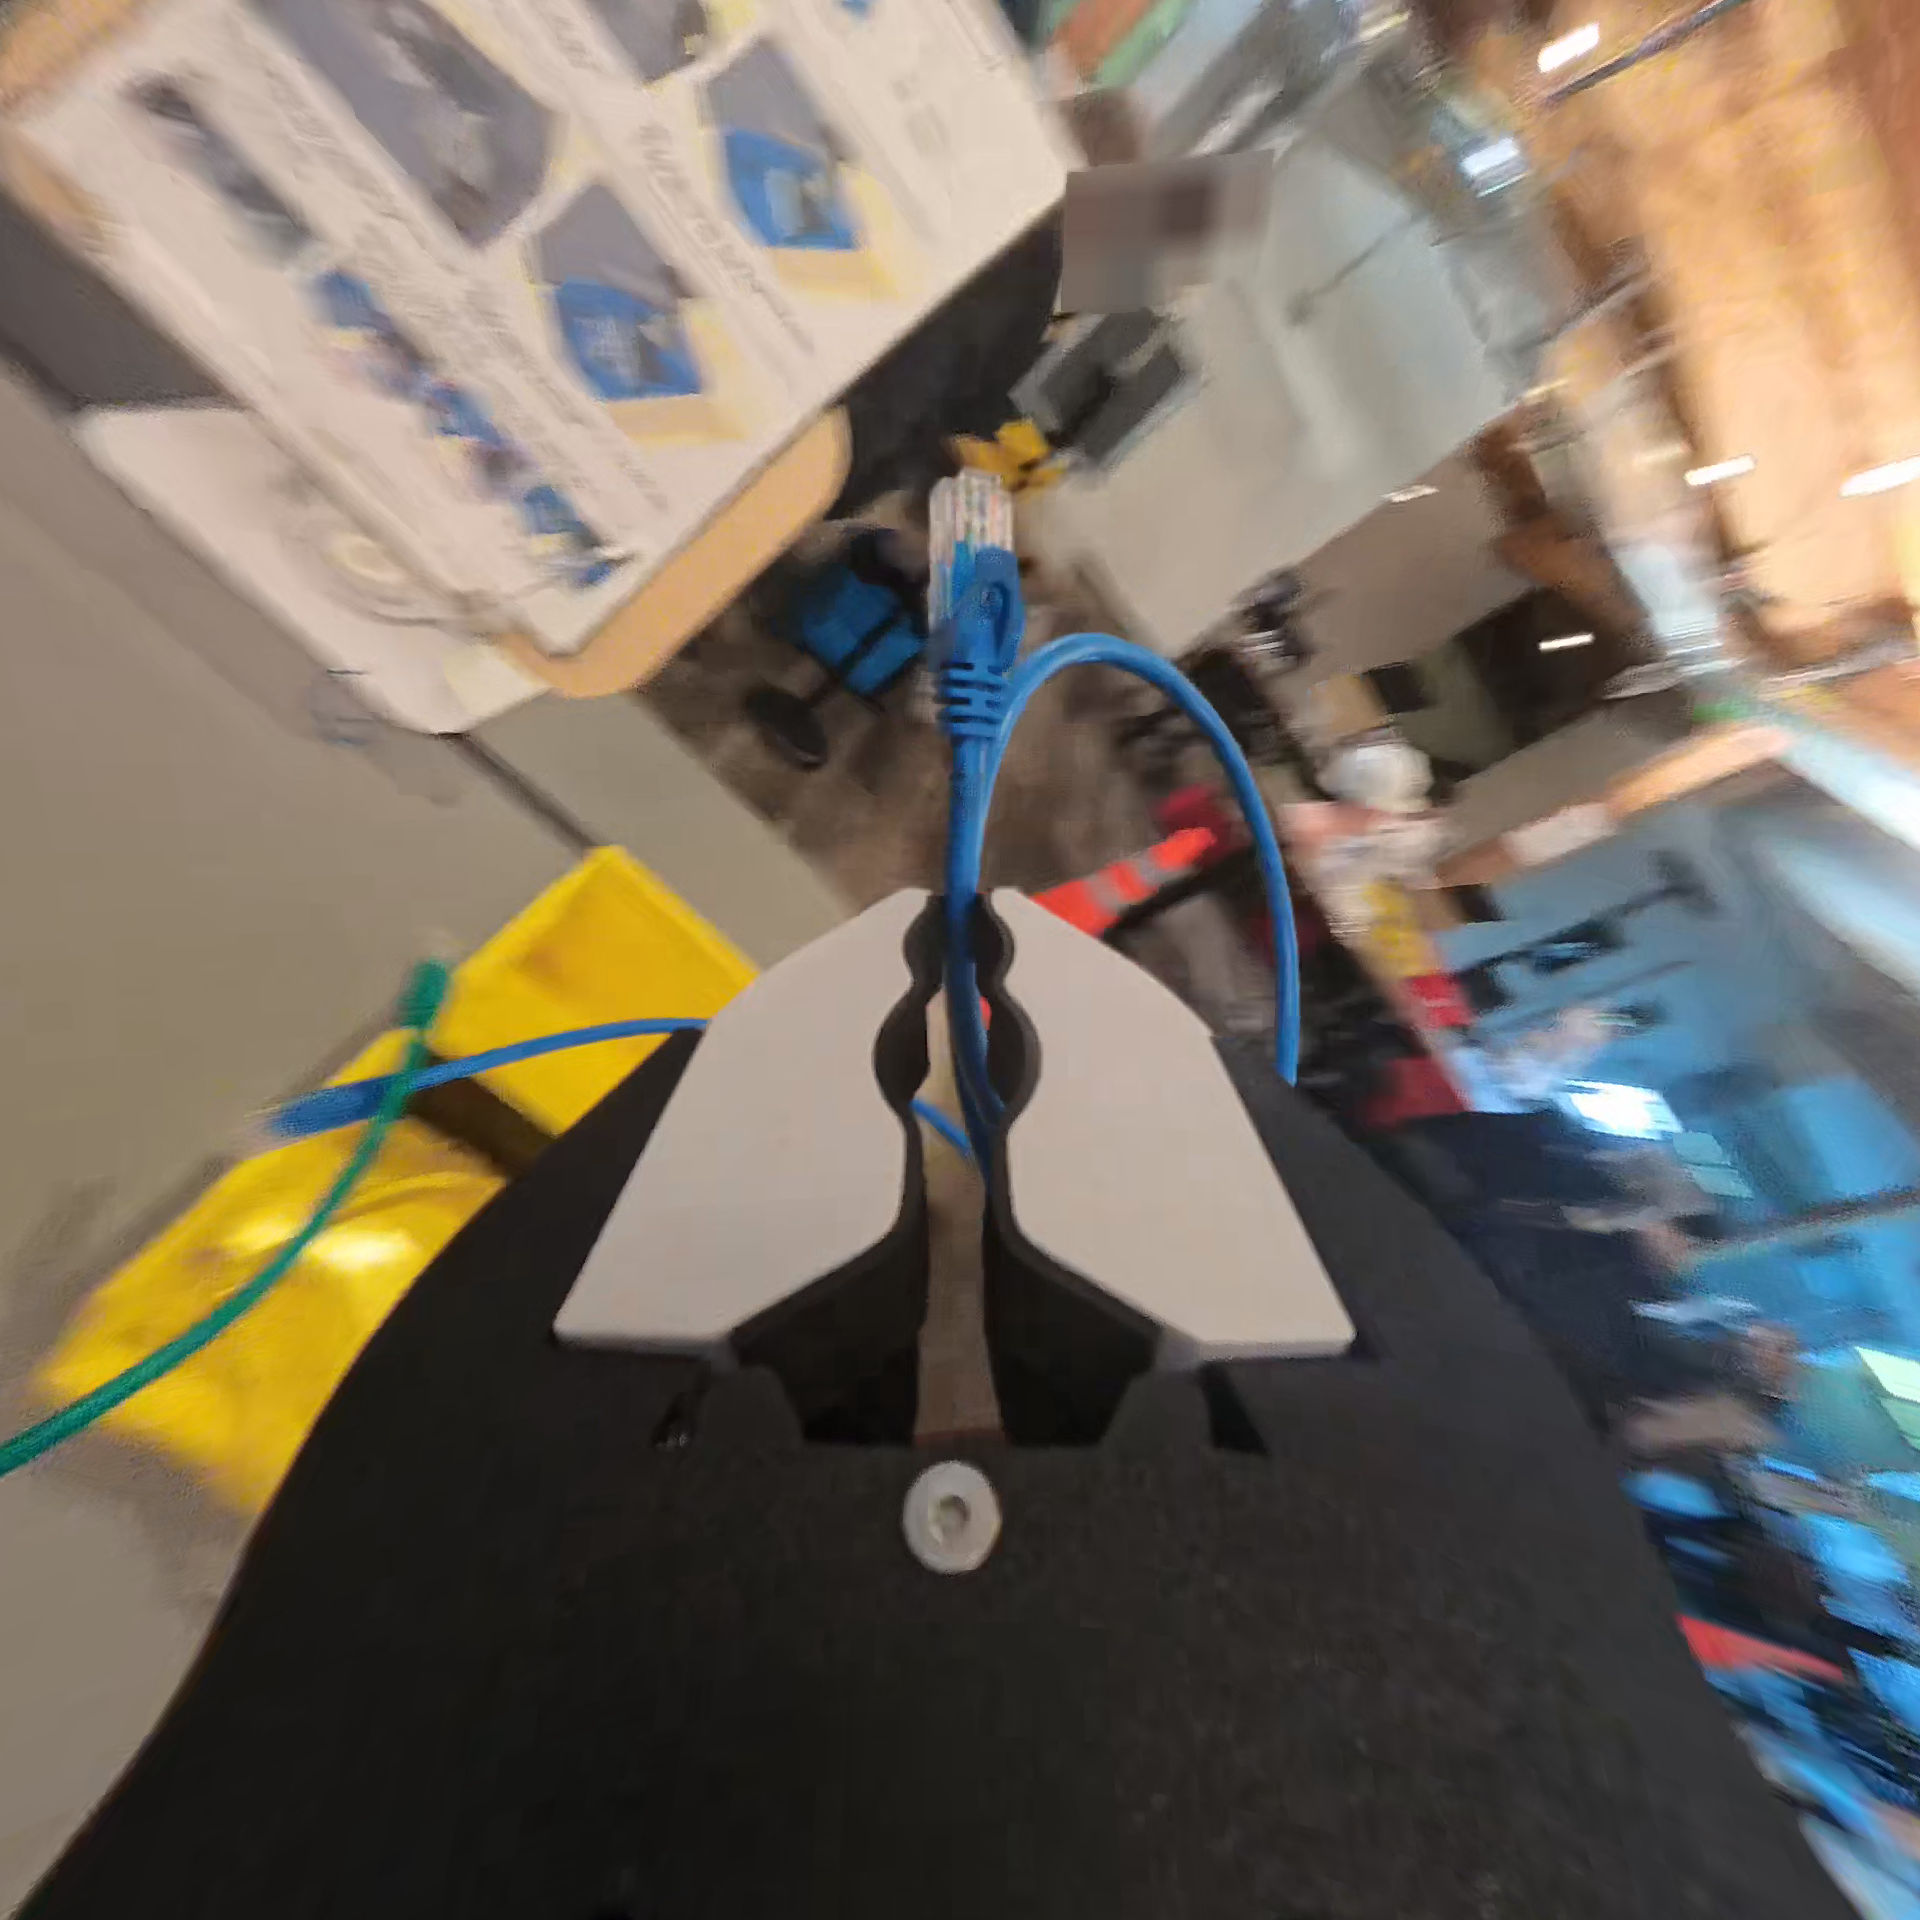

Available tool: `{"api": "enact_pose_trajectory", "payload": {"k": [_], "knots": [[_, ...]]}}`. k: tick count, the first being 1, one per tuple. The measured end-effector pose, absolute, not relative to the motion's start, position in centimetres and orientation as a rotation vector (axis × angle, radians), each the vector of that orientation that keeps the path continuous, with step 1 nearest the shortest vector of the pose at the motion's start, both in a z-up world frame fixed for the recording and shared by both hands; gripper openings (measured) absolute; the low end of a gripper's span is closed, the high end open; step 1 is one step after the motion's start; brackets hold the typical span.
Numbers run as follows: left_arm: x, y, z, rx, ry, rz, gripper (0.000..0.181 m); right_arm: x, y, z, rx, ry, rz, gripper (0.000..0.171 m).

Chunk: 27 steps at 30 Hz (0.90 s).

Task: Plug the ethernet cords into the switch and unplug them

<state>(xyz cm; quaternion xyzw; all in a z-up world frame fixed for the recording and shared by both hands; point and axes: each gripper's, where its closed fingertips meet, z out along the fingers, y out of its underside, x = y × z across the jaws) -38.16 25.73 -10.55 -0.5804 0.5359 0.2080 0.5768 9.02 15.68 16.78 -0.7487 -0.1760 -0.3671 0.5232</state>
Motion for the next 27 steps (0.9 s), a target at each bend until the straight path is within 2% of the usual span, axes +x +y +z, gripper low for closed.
{"api": "enact_pose_trajectory", "payload": {"k": [2, 5, 10, 13, 16, 22, 27], "knots": [[-38.6, 26.0, -9.7, -1.363, 1.206, 0.5, 0.03, 8.7, 15.9, 12.6, -1.918, -0.444, -0.733, 0.006], [-39.3, 26.2, -8.3, -1.364, 1.143, 0.491, 0.03, 11.4, 15.3, 6.1, -2.079, -0.438, -0.861, 0.006], [-38.7, 26.0, -9.1, -1.368, 1.181, 0.469, 0.03, 12.4, 14.8, -8.9, -2.442, -0.474, -0.6, 0.006], [-37.9, 25.5, -10.0, -1.352, 1.234, 0.476, 0.03, 11.9, 14.3, -13.1, -2.565, -0.442, -0.447, 0.006], [-37.5, 25.1, -10.0, -1.325, 1.25, 0.493, 0.029, 11.3, 13.4, -11.6, -2.573, -0.449, -0.539, 0.006], [-37.4, 25.3, -11.0, -1.356, 1.276, 0.465, 0.03, 9.9, 12.1, -3.4, -2.401, -0.447, -0.685, 0.006], [-37.4, 25.2, -10.9, -1.353, 1.28, 0.463, 0.03, 11.3, 10.6, -1.6, -2.389, -0.405, -0.719, 0.006]]}}
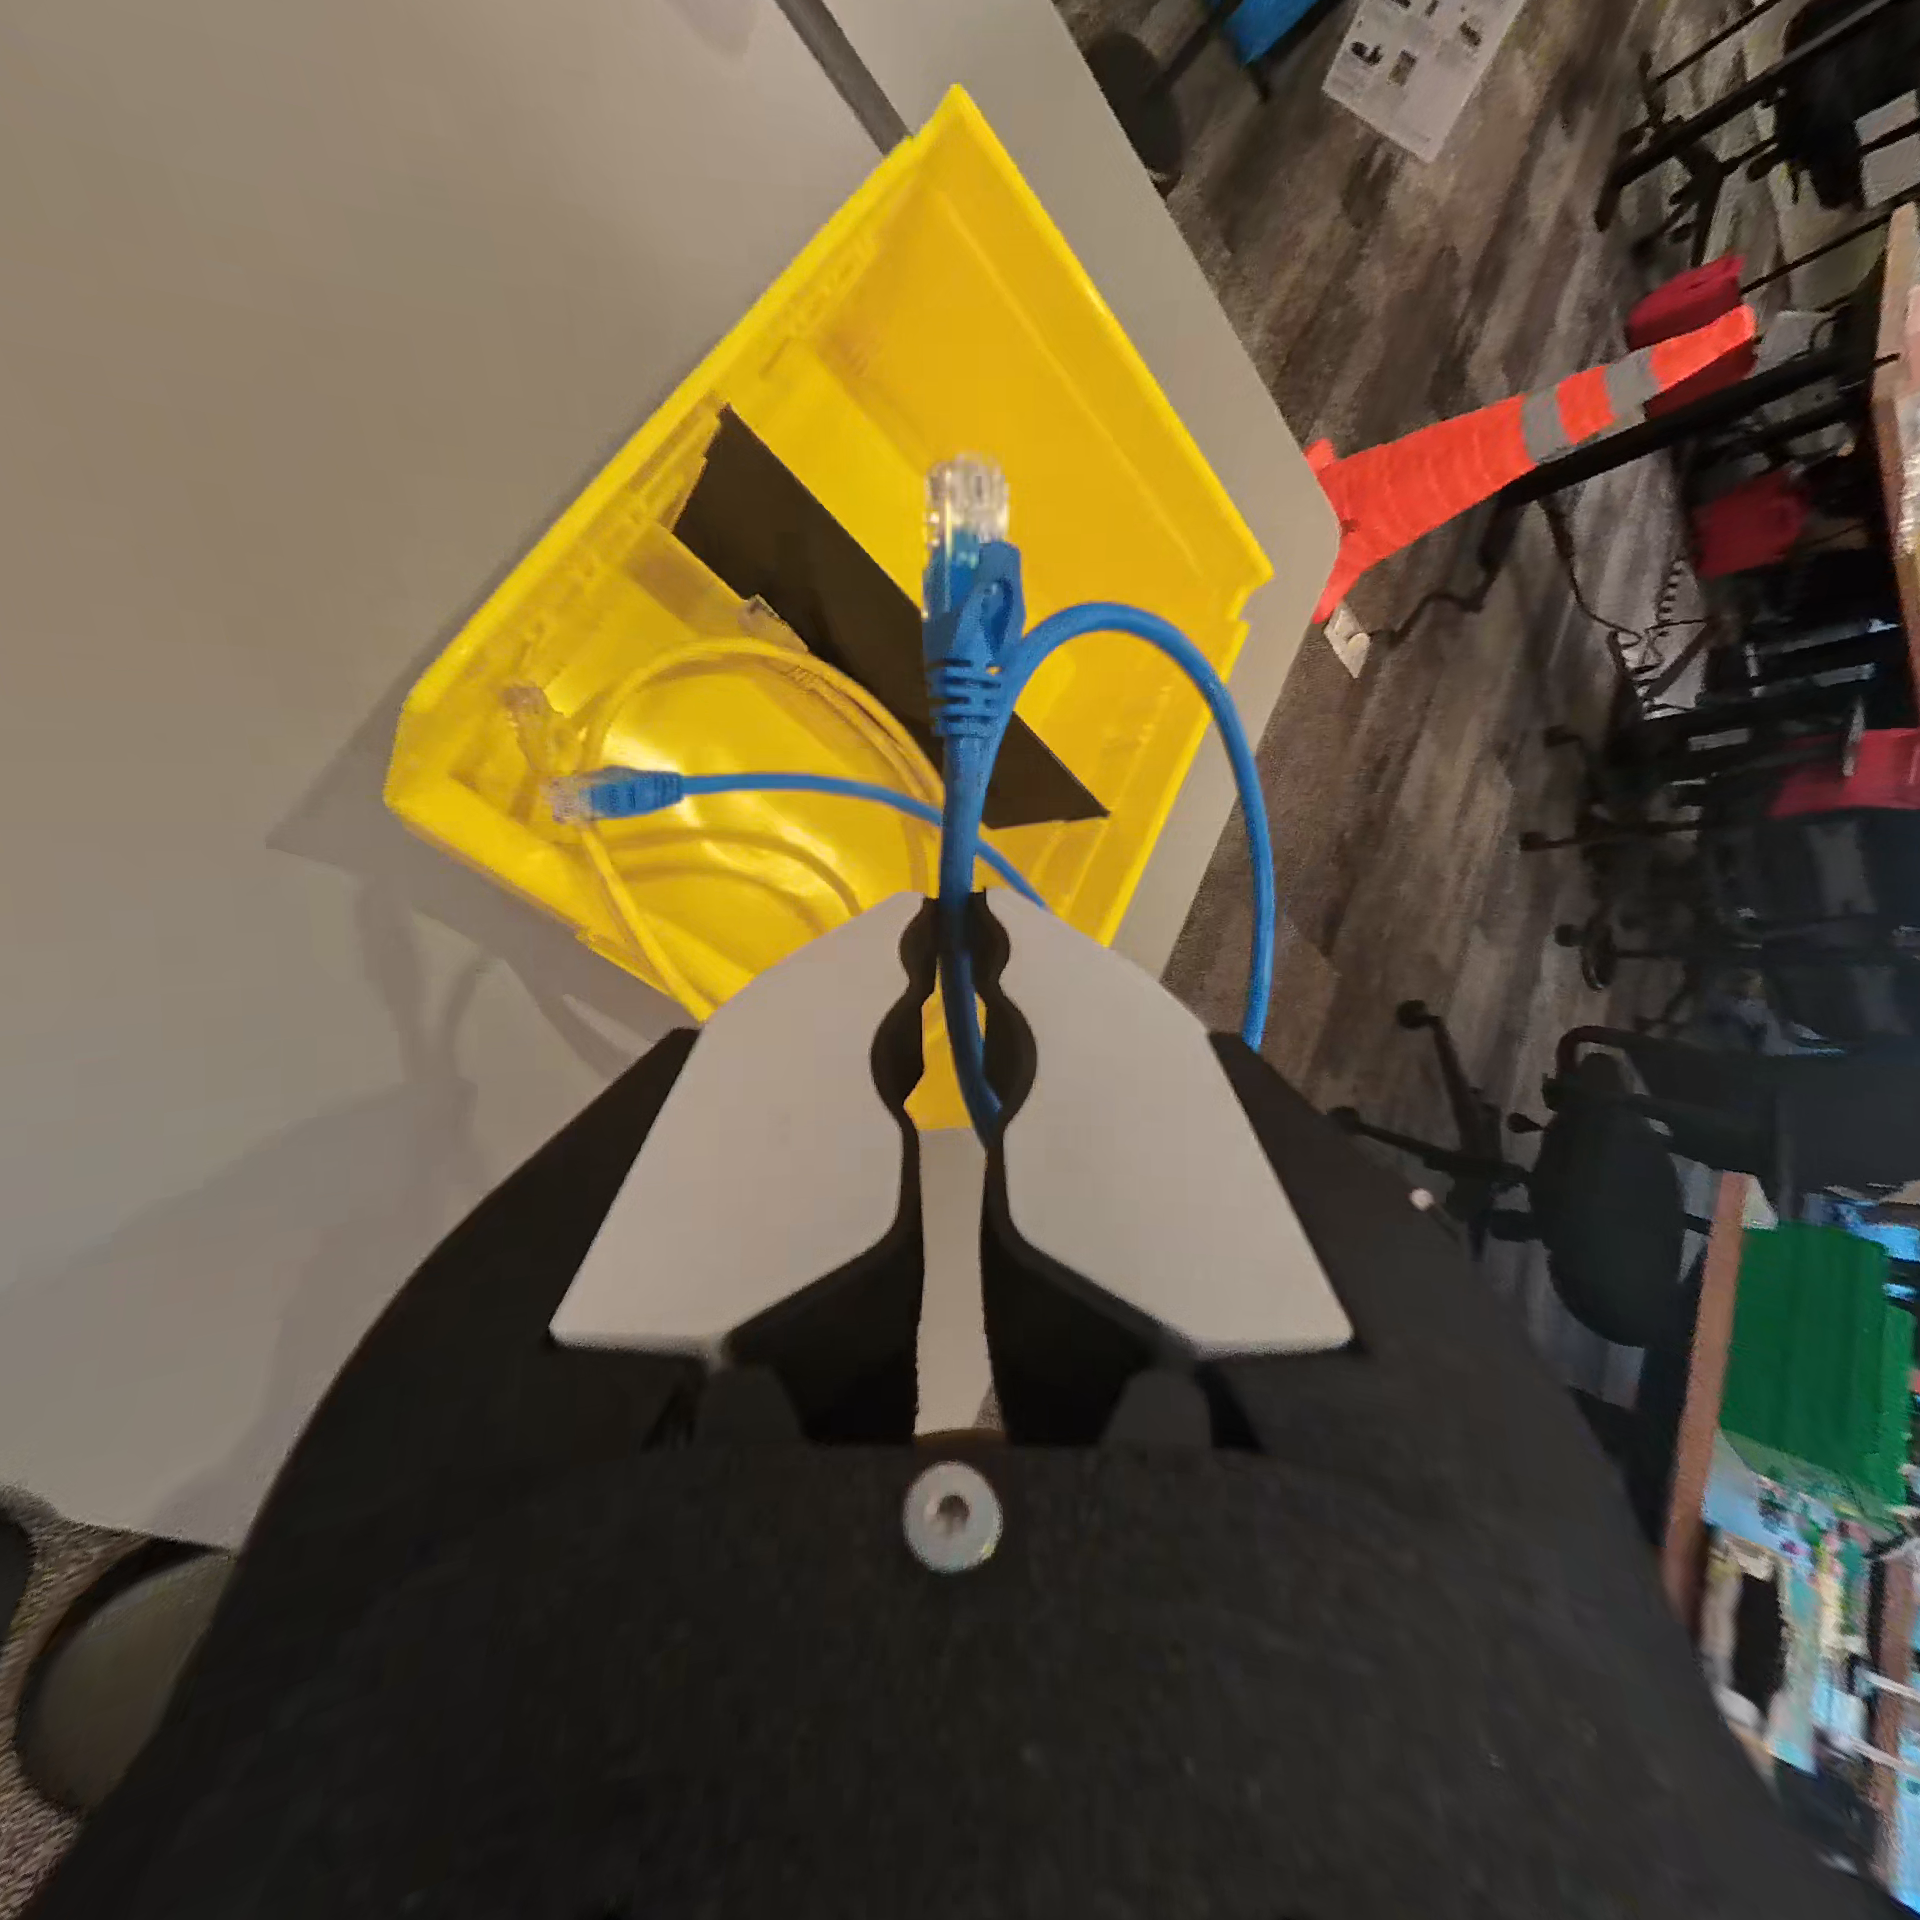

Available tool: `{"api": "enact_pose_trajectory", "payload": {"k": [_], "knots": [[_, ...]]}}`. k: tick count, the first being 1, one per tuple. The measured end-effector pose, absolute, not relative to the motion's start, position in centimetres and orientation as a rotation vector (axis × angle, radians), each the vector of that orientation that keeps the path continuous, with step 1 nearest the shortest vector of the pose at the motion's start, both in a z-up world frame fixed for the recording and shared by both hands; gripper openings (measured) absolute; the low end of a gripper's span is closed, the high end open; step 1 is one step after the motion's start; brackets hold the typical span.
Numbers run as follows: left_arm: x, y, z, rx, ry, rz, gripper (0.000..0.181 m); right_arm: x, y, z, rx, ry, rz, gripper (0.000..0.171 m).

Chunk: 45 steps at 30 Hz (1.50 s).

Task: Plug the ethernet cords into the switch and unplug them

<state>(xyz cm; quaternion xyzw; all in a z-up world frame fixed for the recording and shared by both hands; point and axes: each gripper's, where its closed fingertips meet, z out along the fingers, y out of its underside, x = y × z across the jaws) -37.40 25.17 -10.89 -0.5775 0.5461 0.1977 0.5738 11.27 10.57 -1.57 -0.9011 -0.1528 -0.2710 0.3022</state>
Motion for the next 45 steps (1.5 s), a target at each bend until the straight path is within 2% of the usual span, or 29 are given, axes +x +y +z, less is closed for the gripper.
{"api": "enact_pose_trajectory", "payload": {"k": [8, 16, 26, 30, 32, 39, 42, 45], "knots": [[-36.9, 24.8, -11.4, -1.34, 1.319, 0.463, 0.029, 10.1, 12.7, -6.7, -2.467, -0.473, -0.471, 0.006], [-36.6, 24.6, -12.0, -1.339, 1.352, 0.463, 0.03, 9.8, 15.1, -15.9, -2.924, -0.467, -0.069, 0.006], [-36.9, 24.8, -12.4, -1.348, 1.363, 0.465, 0.03, 8.7, 16.8, -20.2, -3.077, -0.209, 0.412, 0.011], [-36.7, 24.8, -12.4, -1.345, 1.365, 0.461, 0.029, 8.8, 17.0, -19.4, -2.995, -0.228, 0.413, 0.014], [-36.6, 24.8, -12.4, -1.34, 1.367, 0.466, 0.029, 9.4, 17.1, -18.0, -2.936, -0.225, 0.379, 0.028], [-35.7, 24.7, -12.6, -1.293, 1.391, 0.498, 0.03, 10.7, 18.1, -6.8, -2.455, -0.202, 0.049, 0.037], [-34.1, 25.0, -11.8, -1.194, 1.398, 0.585, 0.029, 3.6, 17.7, -3.2, -2.156, -0.322, 0.236, 0.037], [-31.8, 25.3, -10.7, -1.045, 1.403, 0.684, 0.029, -6.1, 16.6, -3.5, -1.993, -0.45, 0.527, 0.037]]}}
